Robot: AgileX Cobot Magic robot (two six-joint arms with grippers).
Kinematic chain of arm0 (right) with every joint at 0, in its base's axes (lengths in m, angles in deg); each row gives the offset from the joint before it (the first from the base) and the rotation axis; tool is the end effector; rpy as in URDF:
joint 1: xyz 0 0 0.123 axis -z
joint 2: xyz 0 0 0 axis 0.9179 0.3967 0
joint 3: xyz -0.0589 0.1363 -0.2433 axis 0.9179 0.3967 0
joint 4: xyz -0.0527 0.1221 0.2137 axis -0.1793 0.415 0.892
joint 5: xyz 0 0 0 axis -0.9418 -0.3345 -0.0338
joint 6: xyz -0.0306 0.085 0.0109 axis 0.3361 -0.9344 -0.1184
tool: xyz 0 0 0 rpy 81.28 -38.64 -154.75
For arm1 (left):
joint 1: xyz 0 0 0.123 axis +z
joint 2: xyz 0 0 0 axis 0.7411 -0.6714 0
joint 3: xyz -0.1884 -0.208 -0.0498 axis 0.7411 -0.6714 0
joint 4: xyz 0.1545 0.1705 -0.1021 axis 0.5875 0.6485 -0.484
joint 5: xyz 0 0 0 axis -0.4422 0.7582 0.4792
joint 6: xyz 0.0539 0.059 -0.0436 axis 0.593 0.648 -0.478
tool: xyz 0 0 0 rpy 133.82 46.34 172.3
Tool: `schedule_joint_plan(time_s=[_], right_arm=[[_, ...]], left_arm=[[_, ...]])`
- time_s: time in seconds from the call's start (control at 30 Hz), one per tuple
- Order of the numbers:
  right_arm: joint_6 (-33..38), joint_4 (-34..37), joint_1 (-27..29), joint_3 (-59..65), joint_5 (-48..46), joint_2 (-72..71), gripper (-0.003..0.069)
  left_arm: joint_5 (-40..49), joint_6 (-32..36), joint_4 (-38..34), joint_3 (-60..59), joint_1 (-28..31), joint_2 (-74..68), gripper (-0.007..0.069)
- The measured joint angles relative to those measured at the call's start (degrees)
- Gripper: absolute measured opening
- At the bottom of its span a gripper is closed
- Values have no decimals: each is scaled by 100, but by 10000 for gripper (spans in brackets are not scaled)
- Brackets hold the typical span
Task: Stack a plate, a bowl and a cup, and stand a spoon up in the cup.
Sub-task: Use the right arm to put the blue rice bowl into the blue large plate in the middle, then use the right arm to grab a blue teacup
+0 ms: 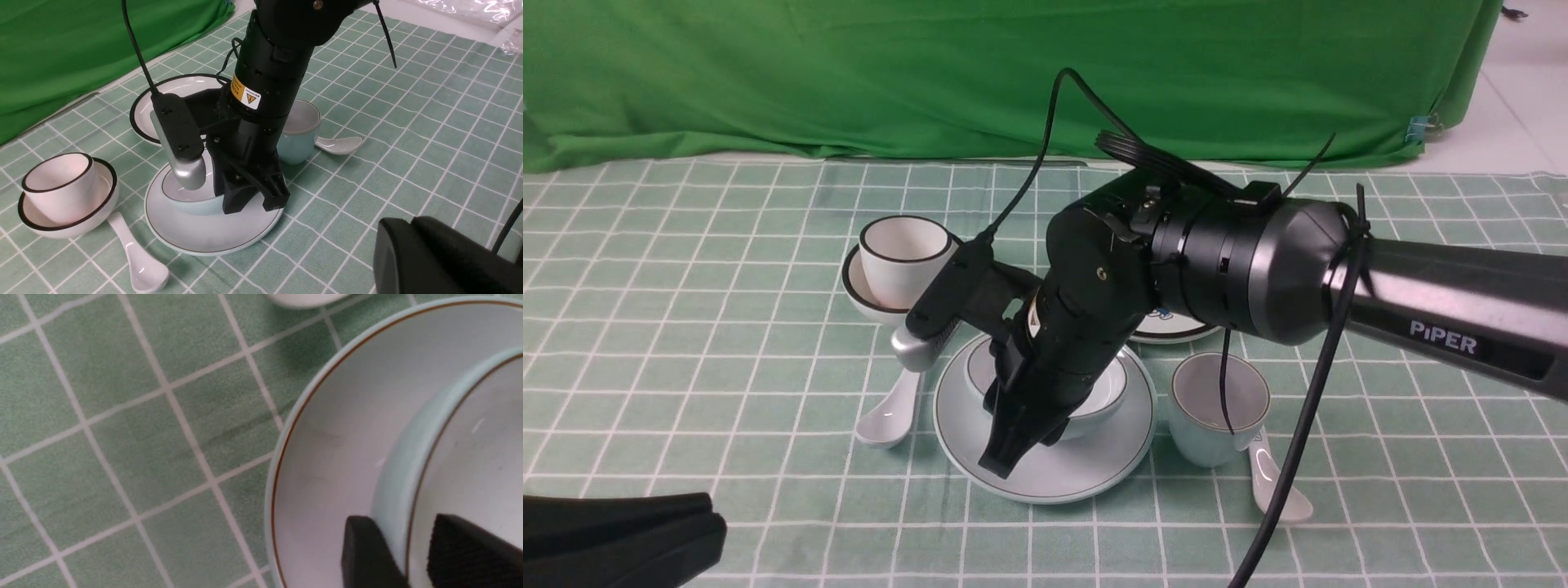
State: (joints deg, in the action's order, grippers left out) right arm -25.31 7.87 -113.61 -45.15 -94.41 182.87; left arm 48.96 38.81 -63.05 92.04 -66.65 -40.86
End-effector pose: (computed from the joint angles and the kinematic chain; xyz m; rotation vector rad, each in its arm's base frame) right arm 0.3041 0.3312 0.2121 -1.4707 2.1582 0.2133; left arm 0.0431 -0.0506 0.3522 0.8701 1.7410 -0.3658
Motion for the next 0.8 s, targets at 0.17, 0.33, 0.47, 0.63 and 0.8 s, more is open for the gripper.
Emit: schedule_joint_plan(time_s=[0.17,0.33,0.47,0.63,0.8], right_arm=[[-225,0,0,0,7,0,404],[-335,-5,0,0,-163,-48,491],[-339,-17,0,-18,-707,-517,498],[-369,-280,8,-46,-1477,-1328,459],[-625,-476,342,254,-2334,-1969,421]], left_arm=[[2,0,0,0,0,0,13],[27,-12,0,0,0,0,13],[45,-18,0,0,0,0,13],[55,-20,0,0,0,0,13],[98,-20,0,0,0,0,15]])
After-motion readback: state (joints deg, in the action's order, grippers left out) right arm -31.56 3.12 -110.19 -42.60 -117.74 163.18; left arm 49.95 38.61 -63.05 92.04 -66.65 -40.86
